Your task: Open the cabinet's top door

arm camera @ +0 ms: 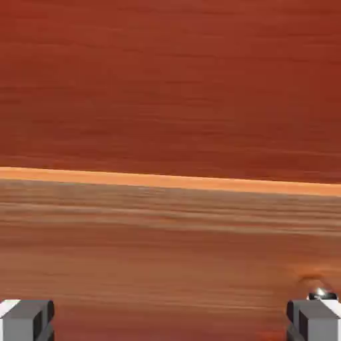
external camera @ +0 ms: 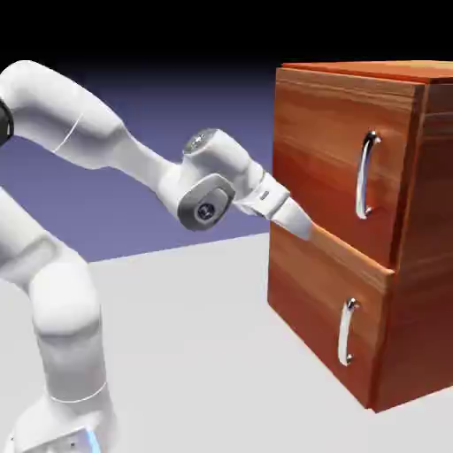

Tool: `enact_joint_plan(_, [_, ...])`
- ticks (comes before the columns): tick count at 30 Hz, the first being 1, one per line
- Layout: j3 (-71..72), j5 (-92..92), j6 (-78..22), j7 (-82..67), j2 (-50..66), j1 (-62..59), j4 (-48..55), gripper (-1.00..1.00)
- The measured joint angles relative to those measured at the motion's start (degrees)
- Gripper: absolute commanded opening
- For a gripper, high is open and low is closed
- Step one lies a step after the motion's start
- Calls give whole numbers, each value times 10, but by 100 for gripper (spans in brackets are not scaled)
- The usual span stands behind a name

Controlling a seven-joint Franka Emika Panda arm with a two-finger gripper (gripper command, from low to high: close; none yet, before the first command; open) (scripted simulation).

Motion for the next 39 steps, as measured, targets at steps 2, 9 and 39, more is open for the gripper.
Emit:
enact_joint_plan(2, [-21,-50,-4,32,-12,18,7,0])
enact_joint_plan(9, [-96,-224,-17,143,-54,81,31,0])
enact_joint_plan(39, [-414,-972,-72,622,-233,351,136,0])
